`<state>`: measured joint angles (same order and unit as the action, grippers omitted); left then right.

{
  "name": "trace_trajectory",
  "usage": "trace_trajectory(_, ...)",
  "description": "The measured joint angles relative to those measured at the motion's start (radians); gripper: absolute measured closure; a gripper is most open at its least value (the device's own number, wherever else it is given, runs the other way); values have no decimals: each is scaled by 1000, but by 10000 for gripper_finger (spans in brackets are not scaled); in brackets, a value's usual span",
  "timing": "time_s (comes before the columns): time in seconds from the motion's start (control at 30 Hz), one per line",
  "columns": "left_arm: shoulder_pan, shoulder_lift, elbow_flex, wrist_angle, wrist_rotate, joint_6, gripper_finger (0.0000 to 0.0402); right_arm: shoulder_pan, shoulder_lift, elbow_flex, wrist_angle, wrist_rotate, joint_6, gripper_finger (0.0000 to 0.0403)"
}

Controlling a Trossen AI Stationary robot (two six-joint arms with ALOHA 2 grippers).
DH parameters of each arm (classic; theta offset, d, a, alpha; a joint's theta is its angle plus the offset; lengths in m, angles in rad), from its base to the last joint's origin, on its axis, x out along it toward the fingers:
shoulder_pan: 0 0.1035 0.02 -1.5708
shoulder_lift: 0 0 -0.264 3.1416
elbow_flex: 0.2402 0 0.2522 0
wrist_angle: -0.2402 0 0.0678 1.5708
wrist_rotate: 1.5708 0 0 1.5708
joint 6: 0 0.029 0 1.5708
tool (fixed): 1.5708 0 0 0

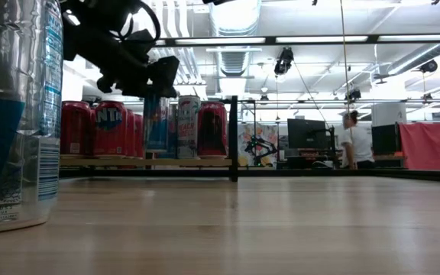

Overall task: Place canned beverage on shelf
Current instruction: Put the blue soda can on the shelf aligned with the other blue soda can

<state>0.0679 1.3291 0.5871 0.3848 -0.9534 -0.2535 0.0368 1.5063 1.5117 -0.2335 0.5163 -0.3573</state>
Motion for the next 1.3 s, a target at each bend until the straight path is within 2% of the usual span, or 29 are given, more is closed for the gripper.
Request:
trace_trajectory(0.23, 28, 3, -24, 88, 21, 32, 187, 0, 0, 0, 3, 0, 3, 144)
trace_trajectory(1.3, 64, 6, -43, 104, 37, 39, 187, 0, 0, -1, 3, 0, 6, 138)
